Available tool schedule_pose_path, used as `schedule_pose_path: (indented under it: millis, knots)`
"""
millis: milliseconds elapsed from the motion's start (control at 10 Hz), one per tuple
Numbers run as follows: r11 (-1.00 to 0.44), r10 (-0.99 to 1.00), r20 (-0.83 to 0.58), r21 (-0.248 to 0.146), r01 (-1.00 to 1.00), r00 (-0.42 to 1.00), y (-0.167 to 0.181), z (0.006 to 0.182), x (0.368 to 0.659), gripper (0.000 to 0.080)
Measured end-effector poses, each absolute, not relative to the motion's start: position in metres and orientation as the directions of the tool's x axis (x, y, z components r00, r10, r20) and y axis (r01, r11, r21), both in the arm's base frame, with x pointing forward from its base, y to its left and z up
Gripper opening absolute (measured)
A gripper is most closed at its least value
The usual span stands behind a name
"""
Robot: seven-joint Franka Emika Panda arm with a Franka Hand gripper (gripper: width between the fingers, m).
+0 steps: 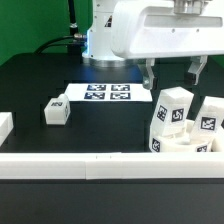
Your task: Assemble stool
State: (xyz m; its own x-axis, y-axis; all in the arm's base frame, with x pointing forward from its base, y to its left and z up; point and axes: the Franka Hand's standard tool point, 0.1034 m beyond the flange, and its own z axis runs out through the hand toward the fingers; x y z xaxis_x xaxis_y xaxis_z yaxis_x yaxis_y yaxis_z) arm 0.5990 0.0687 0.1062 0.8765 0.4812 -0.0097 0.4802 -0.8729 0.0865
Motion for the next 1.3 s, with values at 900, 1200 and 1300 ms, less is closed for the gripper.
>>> schedule_pose_path:
  millis: [900,1200,1300]
  knots:
    - [-0.439,0.893,-0.07,0.083,0.895,0.445,0.064,0.101,0.603,0.0649]
    - [-0.144,0.982,-0.113,0.086,0.986,0.153,0.066,0.098,0.607,0.0649]
    - [-0.06,0.989,-0.133,0.079,0.995,0.07,0.068,0.096,0.611,0.0649]
